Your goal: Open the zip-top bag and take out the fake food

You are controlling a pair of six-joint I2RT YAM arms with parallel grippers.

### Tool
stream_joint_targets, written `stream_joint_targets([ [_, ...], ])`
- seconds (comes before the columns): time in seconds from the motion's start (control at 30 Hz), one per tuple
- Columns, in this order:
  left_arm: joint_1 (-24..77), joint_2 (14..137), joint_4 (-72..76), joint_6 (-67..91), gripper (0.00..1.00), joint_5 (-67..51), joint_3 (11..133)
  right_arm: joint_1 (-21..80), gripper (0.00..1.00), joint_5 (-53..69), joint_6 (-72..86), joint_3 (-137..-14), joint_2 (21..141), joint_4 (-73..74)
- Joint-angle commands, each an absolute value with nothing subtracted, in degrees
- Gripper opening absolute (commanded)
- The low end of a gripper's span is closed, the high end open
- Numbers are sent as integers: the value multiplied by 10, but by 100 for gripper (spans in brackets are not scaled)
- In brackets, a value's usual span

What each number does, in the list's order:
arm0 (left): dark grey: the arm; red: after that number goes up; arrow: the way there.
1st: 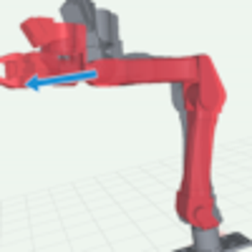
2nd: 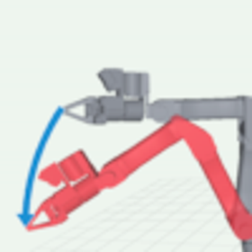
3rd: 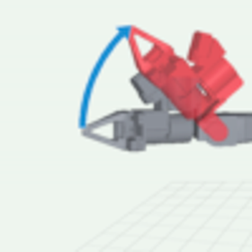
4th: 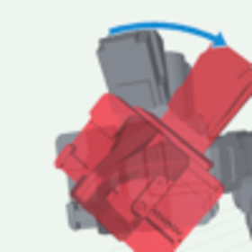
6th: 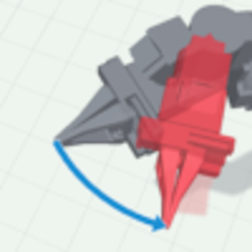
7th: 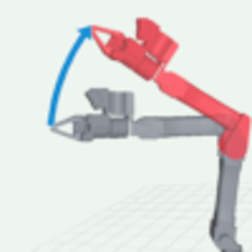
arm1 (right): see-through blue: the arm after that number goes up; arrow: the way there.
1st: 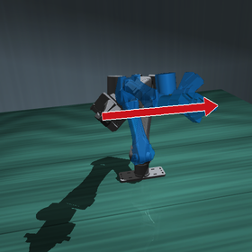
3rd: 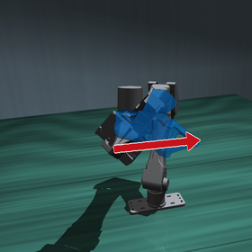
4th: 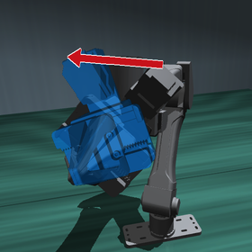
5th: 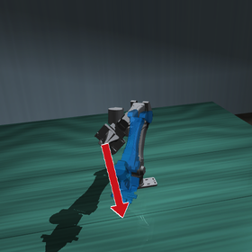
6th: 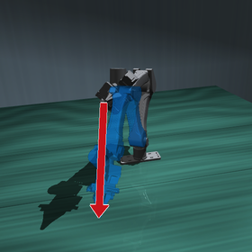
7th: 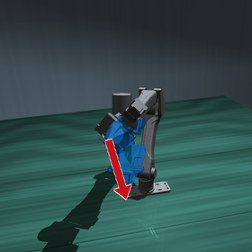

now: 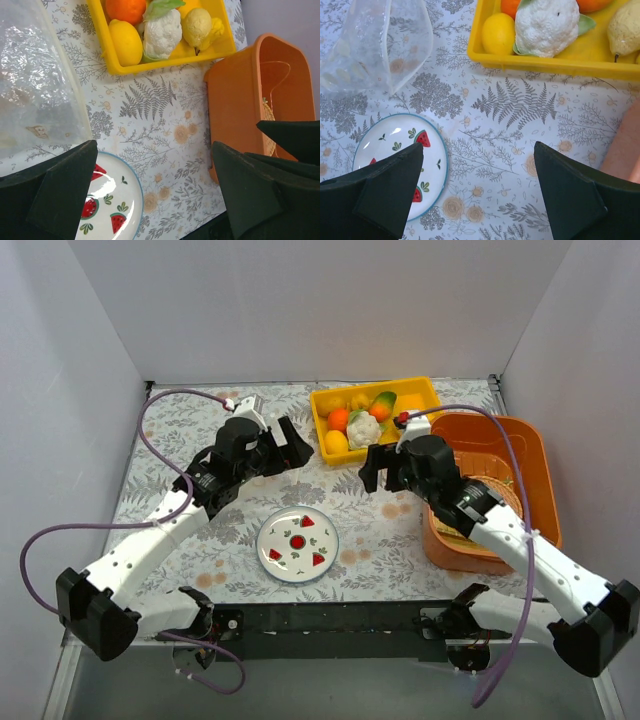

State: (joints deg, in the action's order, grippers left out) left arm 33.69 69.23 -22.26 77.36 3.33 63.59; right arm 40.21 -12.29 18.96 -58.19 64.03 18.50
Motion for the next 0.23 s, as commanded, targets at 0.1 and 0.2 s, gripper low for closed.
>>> stream_joint_targets([
  [0.1,342,628,-244,739,98,78,612,402,98,-153,195,-533,548,136],
  [0.2,342,622,-236,743,98,89,606,403,98,-156,195,-531,538,127],
])
